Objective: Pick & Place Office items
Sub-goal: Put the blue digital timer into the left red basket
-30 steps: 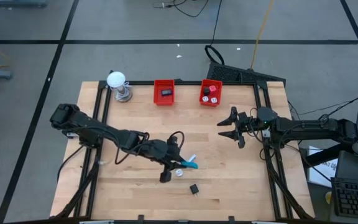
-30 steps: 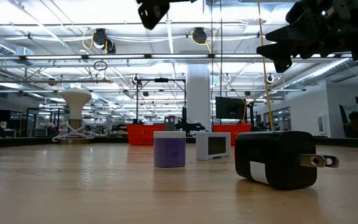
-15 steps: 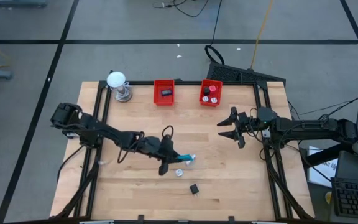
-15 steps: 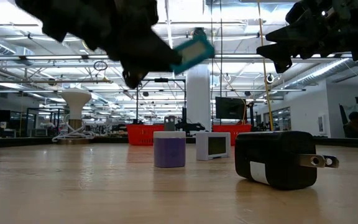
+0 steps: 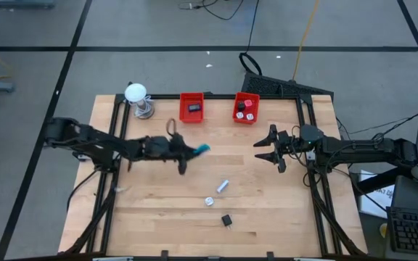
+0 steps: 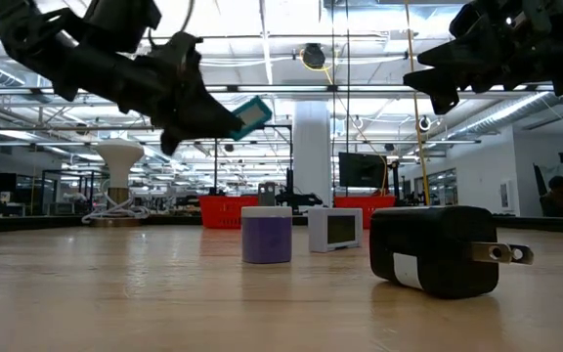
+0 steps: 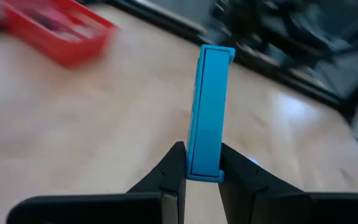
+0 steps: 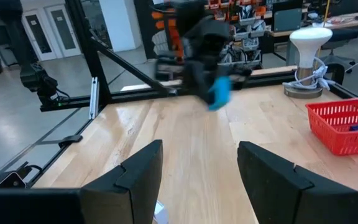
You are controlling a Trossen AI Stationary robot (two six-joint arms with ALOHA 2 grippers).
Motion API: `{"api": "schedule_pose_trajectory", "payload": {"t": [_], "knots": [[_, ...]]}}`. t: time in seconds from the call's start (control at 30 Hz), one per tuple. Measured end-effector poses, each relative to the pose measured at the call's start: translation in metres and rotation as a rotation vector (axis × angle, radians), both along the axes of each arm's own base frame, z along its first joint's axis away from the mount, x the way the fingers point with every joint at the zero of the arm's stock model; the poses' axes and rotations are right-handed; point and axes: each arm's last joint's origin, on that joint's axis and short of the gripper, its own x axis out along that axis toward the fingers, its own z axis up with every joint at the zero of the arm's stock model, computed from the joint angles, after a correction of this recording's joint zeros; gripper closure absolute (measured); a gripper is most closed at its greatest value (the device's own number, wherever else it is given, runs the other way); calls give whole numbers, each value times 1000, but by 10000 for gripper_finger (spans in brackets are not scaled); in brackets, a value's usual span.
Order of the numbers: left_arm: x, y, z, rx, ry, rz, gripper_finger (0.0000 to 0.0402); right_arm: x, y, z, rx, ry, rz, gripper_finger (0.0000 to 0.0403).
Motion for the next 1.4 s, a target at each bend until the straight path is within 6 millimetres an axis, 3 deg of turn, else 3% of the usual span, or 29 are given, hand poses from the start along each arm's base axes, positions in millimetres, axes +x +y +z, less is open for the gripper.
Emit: {"api": "schedule_pose_trajectory", "payload": {"t": [0.17, 0.5, 0.77, 1.1, 1.4], "knots": [[-18, 31, 13, 37, -50, 261, 339, 0, 0, 0, -15, -2, -5, 206], [-23, 69, 13, -8, -42, 590, 339, 0, -1, 0, -25, 3, -43, 206], [-19, 89, 9, -27, 8, 693, 339, 3, -2, -4, -24, 29, -56, 206], [5, 109, 11, 43, 268, 713, 339, 4, -2, -5, -23, 35, -54, 206], [6, 122, -11, 20, 362, 756, 339, 4, -2, -6, -23, 38, -51, 206]]}}
